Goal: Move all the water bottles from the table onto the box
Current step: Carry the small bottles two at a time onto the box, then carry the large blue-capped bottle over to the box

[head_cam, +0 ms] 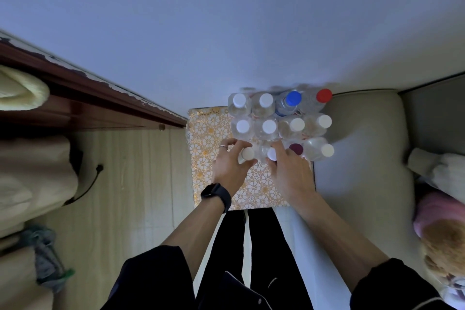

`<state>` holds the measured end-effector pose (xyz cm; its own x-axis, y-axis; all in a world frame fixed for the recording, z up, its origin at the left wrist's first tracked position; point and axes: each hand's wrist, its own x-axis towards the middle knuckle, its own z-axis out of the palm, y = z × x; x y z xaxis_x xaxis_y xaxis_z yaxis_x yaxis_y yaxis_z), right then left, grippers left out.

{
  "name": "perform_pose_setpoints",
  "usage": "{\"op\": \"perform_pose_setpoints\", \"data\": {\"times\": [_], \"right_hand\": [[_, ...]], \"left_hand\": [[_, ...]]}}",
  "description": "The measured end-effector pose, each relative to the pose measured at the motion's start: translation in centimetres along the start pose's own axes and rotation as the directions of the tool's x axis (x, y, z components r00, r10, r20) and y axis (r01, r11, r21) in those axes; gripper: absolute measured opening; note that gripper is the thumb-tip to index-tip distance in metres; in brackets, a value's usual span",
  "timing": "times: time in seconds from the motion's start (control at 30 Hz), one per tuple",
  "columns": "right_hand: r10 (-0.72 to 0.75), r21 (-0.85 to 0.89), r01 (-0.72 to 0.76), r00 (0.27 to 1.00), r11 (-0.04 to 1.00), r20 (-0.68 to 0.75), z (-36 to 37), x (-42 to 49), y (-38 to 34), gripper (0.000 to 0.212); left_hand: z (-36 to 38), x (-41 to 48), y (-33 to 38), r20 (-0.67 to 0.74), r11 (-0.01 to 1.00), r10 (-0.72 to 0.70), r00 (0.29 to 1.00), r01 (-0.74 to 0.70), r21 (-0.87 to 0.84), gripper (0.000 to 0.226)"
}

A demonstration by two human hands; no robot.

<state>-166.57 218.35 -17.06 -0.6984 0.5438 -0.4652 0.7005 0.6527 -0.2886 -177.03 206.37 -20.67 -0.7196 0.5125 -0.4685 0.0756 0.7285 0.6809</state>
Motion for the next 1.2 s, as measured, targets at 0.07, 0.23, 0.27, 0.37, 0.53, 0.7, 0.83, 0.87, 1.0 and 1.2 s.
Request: {"op": "perform_pose_setpoints", "data": {"times": [0.07, 0.23, 0.27, 0.37, 0.53, 0.7, 0.83, 0.87, 1.0, 1.2], "right_hand": [[-0.010, 0.020, 0.010, 1.000, 1.000, -0.020, 0.2, 0.0, 0.2, 0.038], [0.003, 0.091, 0.003, 0.998, 0.996, -0.064, 0.2, 0.3, 0.1, 0.036], [0.003, 0.096, 0.002, 0.999, 0.995, -0.054, 0.2, 0.2, 0.1, 0.036], [0.031, 0.135, -0.029, 0.999, 0.990, -0.013, -0.3, -0.1, 0.1, 0.042], [0.022, 0.085, -0.029, 0.996, 0.996, 0.089, -3.2, -2.1, -0.5, 0.073], [0.049, 0.138, -0.069, 0.988, 0.988, 0.144, -8.1, -6.3, -1.2, 0.053], [-0.020, 0.255, -0.002, 0.996, 0.967, 0.084, -11.9, -10.7, -2.8, 0.039], [-0.046, 0.275, 0.031, 0.998, 0.961, 0.050, -12.7, -11.7, -3.2, 0.036], [-0.161, 0.296, 0.188, 0.981, 0.937, -0.112, -15.0, -13.9, -5.0, 0.025], [-0.413, 0.219, 0.415, 0.909, 0.883, -0.057, -15.6, -13.6, -9.3, 0.020]], "left_hand": [[-0.1, 0.0, -0.1, 0.013, 1.000, 0.017, 1.000, -0.017, -0.002, 0.032], [0.0, -0.1, 0.0, 0.012, 0.999, 0.039, 0.999, -0.040, 0.026, 0.034], [0.0, -0.1, -0.1, 0.018, 0.998, 0.042, 0.999, -0.043, 0.037, 0.035], [-0.3, -0.5, 0.1, 0.087, 0.997, 0.032, 0.996, -0.037, 0.066, 0.044], [-3.0, -2.6, 1.9, 0.160, 0.986, 0.024, 0.987, -0.050, 0.161, 0.060], [-7.8, -7.0, 4.1, 0.149, 0.992, -0.023, 0.989, 0.003, 0.127, 0.049], [-11.9, -10.6, 5.1, 0.109, 0.987, -0.065, 0.992, 0.047, 0.155, 0.047], [-12.8, -11.4, 5.2, 0.094, 0.985, -0.081, 0.992, 0.065, 0.160, 0.048], [-16.0, -13.9, 4.6, 0.006, 0.975, -0.112, 0.994, 0.109, 0.195, 0.049], [-18.6, -20.2, 1.8, -0.220, 0.970, -0.231, 0.948, 0.242, 0.021, 0.047]]}}
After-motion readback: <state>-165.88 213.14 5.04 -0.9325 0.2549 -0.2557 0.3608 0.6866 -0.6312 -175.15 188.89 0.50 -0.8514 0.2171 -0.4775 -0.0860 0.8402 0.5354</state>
